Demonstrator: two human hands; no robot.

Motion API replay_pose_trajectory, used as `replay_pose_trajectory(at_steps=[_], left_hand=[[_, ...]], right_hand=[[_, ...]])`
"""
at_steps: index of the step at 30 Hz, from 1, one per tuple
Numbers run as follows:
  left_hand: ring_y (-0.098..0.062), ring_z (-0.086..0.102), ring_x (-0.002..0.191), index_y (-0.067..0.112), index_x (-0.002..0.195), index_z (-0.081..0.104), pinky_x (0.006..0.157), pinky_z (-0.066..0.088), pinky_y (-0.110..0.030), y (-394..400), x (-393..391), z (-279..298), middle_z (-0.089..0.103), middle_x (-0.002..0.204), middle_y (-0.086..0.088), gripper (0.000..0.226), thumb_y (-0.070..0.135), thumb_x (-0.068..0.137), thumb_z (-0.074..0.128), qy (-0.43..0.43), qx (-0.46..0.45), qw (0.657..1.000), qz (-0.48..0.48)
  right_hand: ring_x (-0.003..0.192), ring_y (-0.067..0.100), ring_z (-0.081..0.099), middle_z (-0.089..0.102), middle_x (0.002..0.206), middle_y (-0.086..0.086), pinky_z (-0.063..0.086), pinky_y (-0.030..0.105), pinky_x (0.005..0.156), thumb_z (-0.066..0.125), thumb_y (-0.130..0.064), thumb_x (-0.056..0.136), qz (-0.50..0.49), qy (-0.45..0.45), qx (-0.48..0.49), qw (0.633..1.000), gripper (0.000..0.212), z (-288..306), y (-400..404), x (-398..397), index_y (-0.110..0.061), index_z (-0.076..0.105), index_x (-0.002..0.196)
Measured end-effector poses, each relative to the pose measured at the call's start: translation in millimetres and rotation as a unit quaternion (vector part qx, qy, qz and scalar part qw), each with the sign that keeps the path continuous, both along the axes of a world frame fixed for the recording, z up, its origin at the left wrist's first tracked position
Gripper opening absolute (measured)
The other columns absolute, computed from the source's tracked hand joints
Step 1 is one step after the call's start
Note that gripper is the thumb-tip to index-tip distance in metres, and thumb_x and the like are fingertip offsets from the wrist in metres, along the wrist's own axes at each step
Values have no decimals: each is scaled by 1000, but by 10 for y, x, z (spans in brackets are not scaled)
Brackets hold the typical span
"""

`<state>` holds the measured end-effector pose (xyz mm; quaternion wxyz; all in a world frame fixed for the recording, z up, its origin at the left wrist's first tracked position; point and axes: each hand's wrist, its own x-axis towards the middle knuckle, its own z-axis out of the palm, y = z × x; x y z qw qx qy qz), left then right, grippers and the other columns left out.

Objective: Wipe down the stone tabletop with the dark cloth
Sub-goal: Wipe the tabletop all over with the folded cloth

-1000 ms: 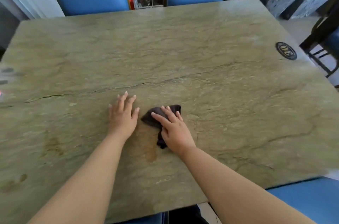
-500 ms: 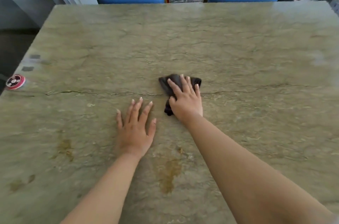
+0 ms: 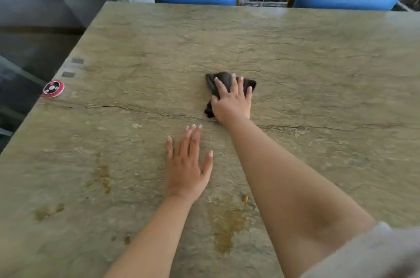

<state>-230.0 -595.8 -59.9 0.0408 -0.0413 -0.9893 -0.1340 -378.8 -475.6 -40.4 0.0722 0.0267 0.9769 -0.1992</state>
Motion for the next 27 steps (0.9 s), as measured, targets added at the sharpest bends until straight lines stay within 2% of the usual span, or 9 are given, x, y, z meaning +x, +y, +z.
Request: replay_pose_trajectory(at_steps=[4,6,11,15,18,21,23,26,27], left_hand=[[-29,37,137,9,135,41,112,27,-56,-27,33,29,43,143,-13,50,38,96,32,51,60,996,30],[-32,38,135,8,132,43,111,28,-58,-33,43,35,44,141,-14,47,36,96,34,60,68,996,26],[-28,28,142,14,141,36,113,20,-62,-23,35,49,38,145,-8,53,39,95,27,23,57,998,17],[-29,28,142,16,142,36,114,15,-61,-16,38,54,37,145,-8,54,39,95,25,22,56,998,14],[-30,32,140,16,140,39,113,18,-62,-15,29,58,41,143,-9,54,38,93,26,27,55,998,15],[-33,36,137,15,136,47,110,22,-63,-27,25,57,47,139,-11,54,37,91,27,28,55,998,10],[-36,38,136,13,128,55,109,22,-64,-48,14,56,51,135,-13,53,36,89,28,25,67,997,8],[-34,37,137,12,121,61,112,16,-63,-89,34,97,49,136,-13,58,42,86,25,-1,101,995,6],[-33,37,137,13,122,60,113,14,-62,-98,71,122,47,137,-12,59,44,86,25,-12,111,994,-4]], right_hand=[[148,11,1,12,161,-9,-5,38,120,41,-27,94,284,26,-53,957,53,-23,-131,320,-48,34,142],[147,7,5,19,158,-13,-5,34,119,43,-20,93,335,9,-79,939,53,9,204,288,-47,41,138],[148,7,1,14,160,-10,-7,33,119,36,-17,94,116,8,-69,991,55,28,866,82,-48,37,140],[148,9,1,14,160,-10,-7,34,118,37,-17,93,106,11,-77,991,55,21,641,317,-46,39,139],[146,3,7,26,156,-15,-6,29,118,40,-9,91,169,-7,-146,975,55,25,576,764,-46,54,129],[140,-7,21,46,144,-18,-2,21,118,42,3,85,131,-37,-246,960,55,118,567,1426,-36,71,110],[132,-12,33,58,132,-18,6,19,118,42,9,80,112,-107,-299,942,55,208,553,1897,-29,77,98],[119,-4,52,68,117,-16,26,18,111,40,12,72,126,-264,-360,886,54,441,643,2322,-22,79,88],[114,-1,56,69,115,-14,34,18,105,39,13,72,109,-277,-374,878,54,526,714,2328,-20,79,88]])
